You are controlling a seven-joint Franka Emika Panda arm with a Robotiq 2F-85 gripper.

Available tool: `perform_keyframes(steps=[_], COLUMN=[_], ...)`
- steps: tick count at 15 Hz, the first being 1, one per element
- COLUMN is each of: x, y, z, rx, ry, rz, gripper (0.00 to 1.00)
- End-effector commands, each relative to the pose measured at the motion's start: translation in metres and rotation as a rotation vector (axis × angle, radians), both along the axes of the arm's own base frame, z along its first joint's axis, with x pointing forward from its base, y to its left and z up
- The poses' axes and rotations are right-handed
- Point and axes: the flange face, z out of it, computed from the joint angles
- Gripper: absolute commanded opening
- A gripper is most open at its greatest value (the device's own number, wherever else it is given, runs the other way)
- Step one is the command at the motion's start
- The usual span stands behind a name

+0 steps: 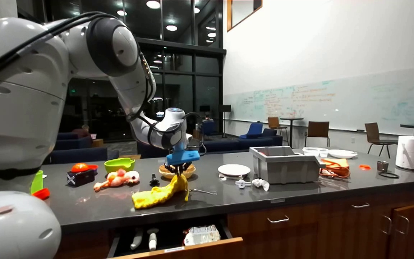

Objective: Fold the yellow cloth in half.

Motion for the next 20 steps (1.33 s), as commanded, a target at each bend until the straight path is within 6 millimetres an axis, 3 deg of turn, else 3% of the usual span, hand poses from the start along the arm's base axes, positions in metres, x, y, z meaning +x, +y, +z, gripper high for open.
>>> perform_keyframes(steps=[1, 10, 13, 16, 20], x=[-0.029, -0.108, -0.125, -0.124, -0.105], y=[0.024, 0.076, 0.091, 0.108, 0.126], z=[0.014, -0.004, -0.01, -0.022, -0.031], rx=[0.025, 0.027, 0.021, 0.016, 0.038], ry=[0.039, 0.343, 0.417, 0.48, 0.498], rz=[0.059, 0.288, 0.369, 0.403, 0.396], gripper=[0.01, 0.01, 0.01, 0.01, 0.01])
